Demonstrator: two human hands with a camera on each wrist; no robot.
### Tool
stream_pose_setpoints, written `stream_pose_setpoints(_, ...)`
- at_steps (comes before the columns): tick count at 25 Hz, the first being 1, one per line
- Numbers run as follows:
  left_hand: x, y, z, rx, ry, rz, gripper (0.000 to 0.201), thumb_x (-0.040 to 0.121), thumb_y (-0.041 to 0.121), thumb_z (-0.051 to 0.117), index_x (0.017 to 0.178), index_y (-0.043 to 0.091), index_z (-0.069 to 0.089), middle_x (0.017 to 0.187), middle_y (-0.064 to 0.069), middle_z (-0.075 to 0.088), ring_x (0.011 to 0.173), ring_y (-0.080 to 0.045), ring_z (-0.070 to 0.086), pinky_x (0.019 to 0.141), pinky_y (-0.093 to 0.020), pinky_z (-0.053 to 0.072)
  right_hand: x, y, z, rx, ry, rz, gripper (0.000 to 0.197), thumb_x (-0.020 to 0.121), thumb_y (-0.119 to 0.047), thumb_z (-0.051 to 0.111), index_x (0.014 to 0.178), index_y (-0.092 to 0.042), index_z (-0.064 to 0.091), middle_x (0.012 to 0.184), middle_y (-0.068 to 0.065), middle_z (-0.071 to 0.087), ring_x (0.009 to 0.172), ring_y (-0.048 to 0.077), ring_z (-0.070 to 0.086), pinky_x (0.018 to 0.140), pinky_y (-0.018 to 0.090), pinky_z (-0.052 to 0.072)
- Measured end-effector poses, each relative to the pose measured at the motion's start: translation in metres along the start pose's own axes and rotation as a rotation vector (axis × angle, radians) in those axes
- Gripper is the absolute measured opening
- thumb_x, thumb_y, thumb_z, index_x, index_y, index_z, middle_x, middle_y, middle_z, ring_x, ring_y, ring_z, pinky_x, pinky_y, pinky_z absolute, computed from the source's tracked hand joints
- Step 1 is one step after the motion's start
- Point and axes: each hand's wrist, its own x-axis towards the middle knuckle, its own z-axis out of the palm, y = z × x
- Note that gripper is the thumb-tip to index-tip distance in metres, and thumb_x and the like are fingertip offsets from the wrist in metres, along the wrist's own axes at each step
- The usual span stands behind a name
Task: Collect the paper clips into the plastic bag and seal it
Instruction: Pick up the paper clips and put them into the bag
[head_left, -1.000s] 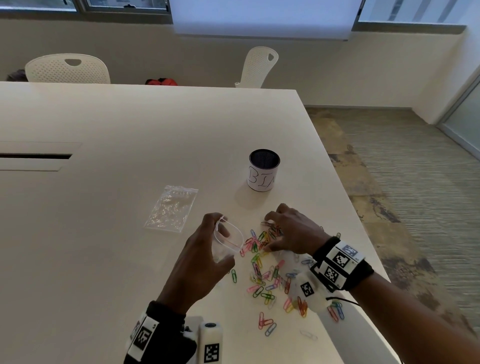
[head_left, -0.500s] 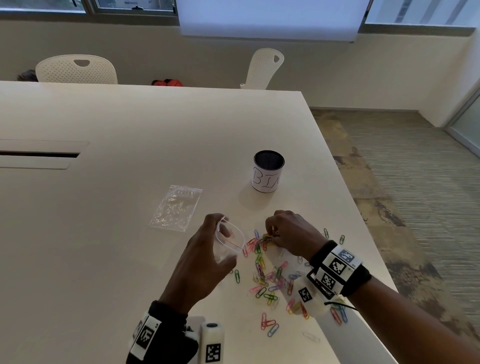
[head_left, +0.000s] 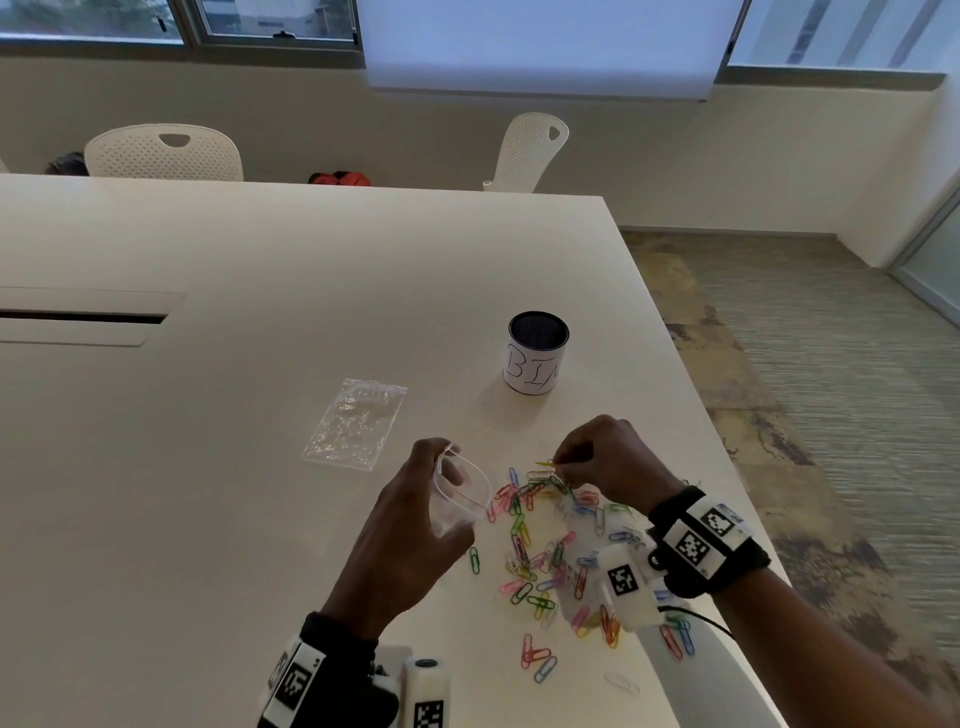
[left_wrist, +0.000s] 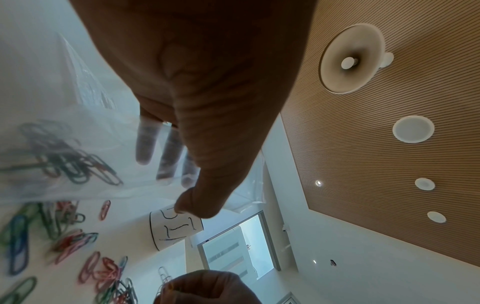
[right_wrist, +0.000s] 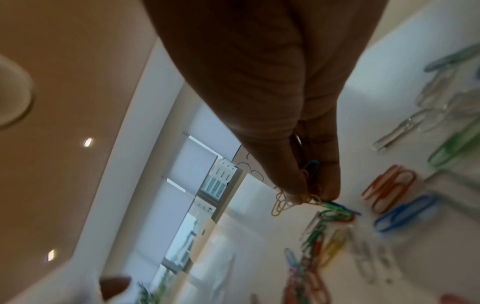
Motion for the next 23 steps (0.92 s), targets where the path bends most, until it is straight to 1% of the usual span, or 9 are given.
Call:
stream_pose_setpoints(2,0.0,0.0,0.001,0.008,-0.006,0.004,0.07,0.079,0.033,0.089,0.129,0.039,0.04,0.11,0.023,0.058,0.102,-0.004,0.064,0.072,-0.013,0.053,-0.008,-0.004,-0.008,0.256,-0.012,0.087,0.009,0.082,-0.004,0.083,0.09,-0.003,0.081,0.081,0.011,0.08,0.077,0.023,0.079,0.072,0.025,0.064)
stream_pose_setpoints(4,0.0,0.0,0.003,0.017,-0.01,0.008,0.071,0.08,0.031,0.089,0.13,0.039,0.039,0.111,0.022,0.058,0.104,-0.004,0.063,0.071,-0.01,0.05,-0.018,-0.014,-0.016,0.475,-0.049,0.128,0.013,0.083,-0.002,0.081,0.094,0.003,0.079,0.088,0.018,0.08,0.086,0.031,0.079,0.075,0.027,0.065)
stream_pose_setpoints(7,0.001,0.0,0.006,0.031,-0.008,0.014,0.073,0.08,0.03,0.088,0.132,0.039,0.038,0.112,0.022,0.057,0.105,-0.006,0.063,0.075,-0.012,0.051,-0.031,-0.037,-0.028,0.688,-0.106,0.115,0.019,0.084,-0.002,0.08,0.101,0.006,0.077,0.096,0.023,0.079,0.092,0.033,0.078,0.08,0.029,0.064)
stream_pose_setpoints(11,0.002,0.001,0.009,0.037,-0.021,0.011,0.073,0.079,0.028,0.089,0.131,0.039,0.038,0.113,0.019,0.058,0.103,-0.009,0.063,0.078,-0.022,0.058,-0.047,-0.074,-0.025,0.865,-0.079,0.048,0.022,0.085,-0.002,0.077,0.105,0.006,0.075,0.098,0.023,0.079,0.09,0.029,0.078,0.081,0.029,0.064)
stream_pose_setpoints(13,0.002,0.002,0.009,0.04,-0.02,0.009,0.071,0.079,0.026,0.087,0.129,0.039,0.038,0.112,0.018,0.058,0.1,-0.01,0.063,0.077,-0.024,0.059,-0.053,-0.088,-0.017,0.841,-0.06,0.016,0.019,0.085,-0.005,0.078,0.103,0.001,0.077,0.096,0.016,0.08,0.091,0.028,0.079,0.084,0.03,0.064)
stream_pose_setpoints(15,0.002,0.003,0.009,0.036,-0.015,0.013,0.066,0.08,0.022,0.085,0.126,0.037,0.04,0.111,0.017,0.058,0.098,-0.011,0.063,0.074,-0.025,0.058,-0.059,-0.098,-0.008,0.721,-0.036,-0.026,0.016,0.085,-0.008,0.08,0.101,-0.005,0.078,0.091,0.009,0.081,0.087,0.023,0.079,0.083,0.028,0.064)
stream_pose_setpoints(19,0.001,0.007,0.005,0.026,-0.032,0.001,0.063,0.081,0.018,0.083,0.125,0.033,0.04,0.109,0.013,0.059,0.092,-0.01,0.063,0.066,-0.018,0.051,-0.064,-0.107,0.005,0.408,0.032,-0.159,0.012,0.082,-0.015,0.085,0.094,-0.013,0.081,0.08,0.0,0.08,0.075,0.01,0.078,0.077,0.025,0.064)
stream_pose_setpoints(21,0.0,0.009,0.004,0.017,-0.037,-0.008,0.063,0.082,0.016,0.082,0.127,0.031,0.04,0.108,0.011,0.061,0.089,-0.011,0.063,0.064,-0.016,0.048,-0.064,-0.11,0.007,0.326,0.043,-0.2,0.015,0.081,-0.018,0.086,0.095,-0.015,0.081,0.082,-0.002,0.081,0.075,0.006,0.077,0.078,0.024,0.064)
stream_pose_setpoints(23,-0.001,0.01,0.004,0.027,-0.026,0.001,0.063,0.081,0.016,0.082,0.126,0.031,0.04,0.107,0.012,0.061,0.089,-0.01,0.063,0.065,-0.014,0.047,-0.063,-0.112,0.006,0.311,0.029,-0.217,0.019,0.081,-0.016,0.086,0.099,-0.015,0.081,0.088,-0.003,0.081,0.078,0.002,0.077,0.077,0.019,0.063)
